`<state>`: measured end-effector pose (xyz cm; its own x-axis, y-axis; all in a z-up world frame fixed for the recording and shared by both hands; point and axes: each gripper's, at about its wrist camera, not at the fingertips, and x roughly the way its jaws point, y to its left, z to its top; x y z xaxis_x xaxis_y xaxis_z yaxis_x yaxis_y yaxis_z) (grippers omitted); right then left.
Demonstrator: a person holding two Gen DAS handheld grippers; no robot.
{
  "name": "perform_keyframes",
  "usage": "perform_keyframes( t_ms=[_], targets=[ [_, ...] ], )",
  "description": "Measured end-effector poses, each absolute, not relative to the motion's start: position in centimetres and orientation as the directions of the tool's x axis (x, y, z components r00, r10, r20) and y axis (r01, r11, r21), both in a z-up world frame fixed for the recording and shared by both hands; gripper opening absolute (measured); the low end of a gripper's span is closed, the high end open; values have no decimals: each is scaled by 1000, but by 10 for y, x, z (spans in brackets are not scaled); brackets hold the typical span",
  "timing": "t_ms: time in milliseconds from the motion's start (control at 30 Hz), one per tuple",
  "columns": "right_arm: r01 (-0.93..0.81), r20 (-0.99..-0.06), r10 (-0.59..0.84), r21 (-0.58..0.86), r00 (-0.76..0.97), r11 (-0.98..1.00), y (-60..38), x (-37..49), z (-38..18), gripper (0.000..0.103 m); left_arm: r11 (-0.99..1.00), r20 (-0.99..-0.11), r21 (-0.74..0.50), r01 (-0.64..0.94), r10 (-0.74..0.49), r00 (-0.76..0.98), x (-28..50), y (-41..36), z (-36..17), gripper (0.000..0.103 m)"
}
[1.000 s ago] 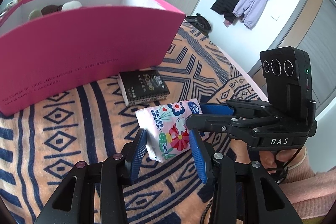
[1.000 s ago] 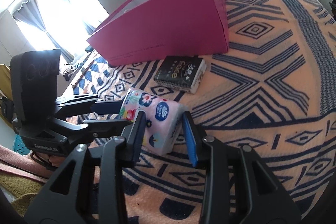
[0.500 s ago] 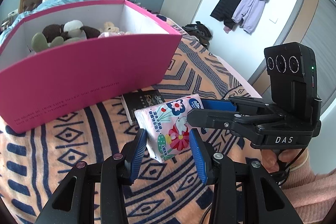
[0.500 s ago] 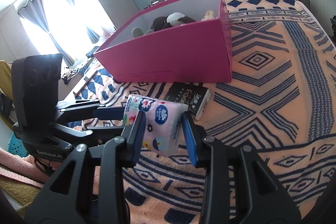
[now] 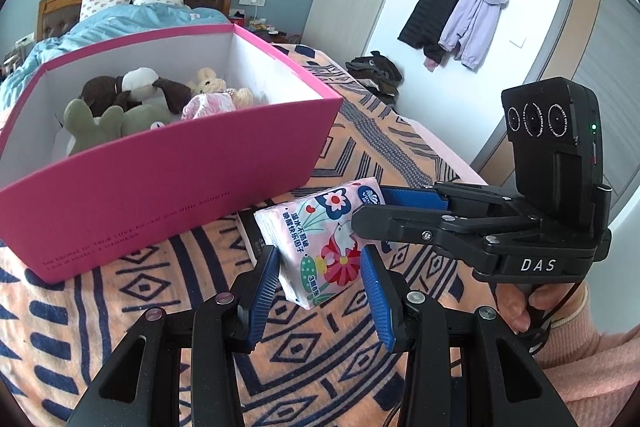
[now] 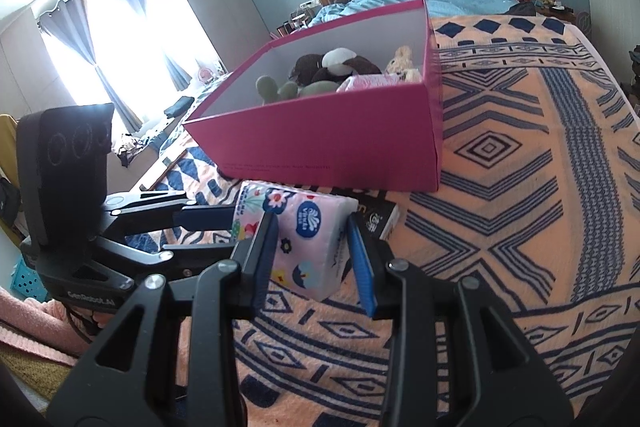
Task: Organize objects
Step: 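Lift the floral tissue pack and carry it over the pink box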
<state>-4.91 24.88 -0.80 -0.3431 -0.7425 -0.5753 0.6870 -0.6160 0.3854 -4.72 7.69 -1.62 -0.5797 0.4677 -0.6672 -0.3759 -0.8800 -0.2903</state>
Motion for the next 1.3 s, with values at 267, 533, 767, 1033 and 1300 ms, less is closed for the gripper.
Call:
perform_keyframes(
  t_ms=[267, 533, 767, 1033, 1300],
  targets=[
    [694, -566, -744, 374, -355, -616, 247, -53, 0, 39, -884, -657, -274, -378, 459, -598, -50, 76, -8, 42],
    [700, -560, -746, 365, -361, -614, 245, -56, 6, 39, -888, -641, -259, -380, 453, -619, -55, 73, 1, 43],
    [710, -549, -749, 352, -371, -610, 243, -58, 15, 39, -890, -631, -257, -377, 451, -631, -59, 71, 7, 43],
    [718, -539, -752, 341, -380, -607, 241, -60, 23, 39, -891, -623, -256, -374, 448, -641, -64, 69, 11, 43],
    [721, -530, -754, 337, -387, -606, 241, -62, 27, 39, -893, -614, -248, -376, 445, -652, -65, 70, 15, 43]
  ],
)
